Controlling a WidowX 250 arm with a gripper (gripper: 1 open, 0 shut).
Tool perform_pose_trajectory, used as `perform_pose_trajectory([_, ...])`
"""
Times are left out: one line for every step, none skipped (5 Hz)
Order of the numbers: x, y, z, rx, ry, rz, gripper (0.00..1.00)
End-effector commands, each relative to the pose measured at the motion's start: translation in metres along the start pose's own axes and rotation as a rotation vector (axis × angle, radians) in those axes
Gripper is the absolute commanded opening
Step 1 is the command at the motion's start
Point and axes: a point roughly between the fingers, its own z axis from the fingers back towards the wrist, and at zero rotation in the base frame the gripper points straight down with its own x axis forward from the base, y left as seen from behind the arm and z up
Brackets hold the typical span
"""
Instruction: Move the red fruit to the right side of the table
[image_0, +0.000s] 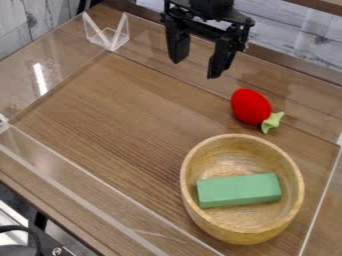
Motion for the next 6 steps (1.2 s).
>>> perform_pose_trajectory([-0.003,0.007,-0.01,-0.002,0.019,0.019,1.0])
perform_pose_trajectory([-0.015,0.041,-0.015,-0.002,-0.019,0.098,1.0])
perform_pose_trajectory([-0.025,0.082,-0.013,-0.014,-0.083,0.143,1.0])
perform_pose_trajectory([-0.033,0.122,-0.012,-0.023,-0.134,0.203,1.0])
perform_pose_trajectory([-0.038,0.154,-0.017,-0.027,-0.166,0.282,1.0])
perform_pose_trajectory([-0.028,0.171,-0.03,-0.023,-0.192,0.325,1.0])
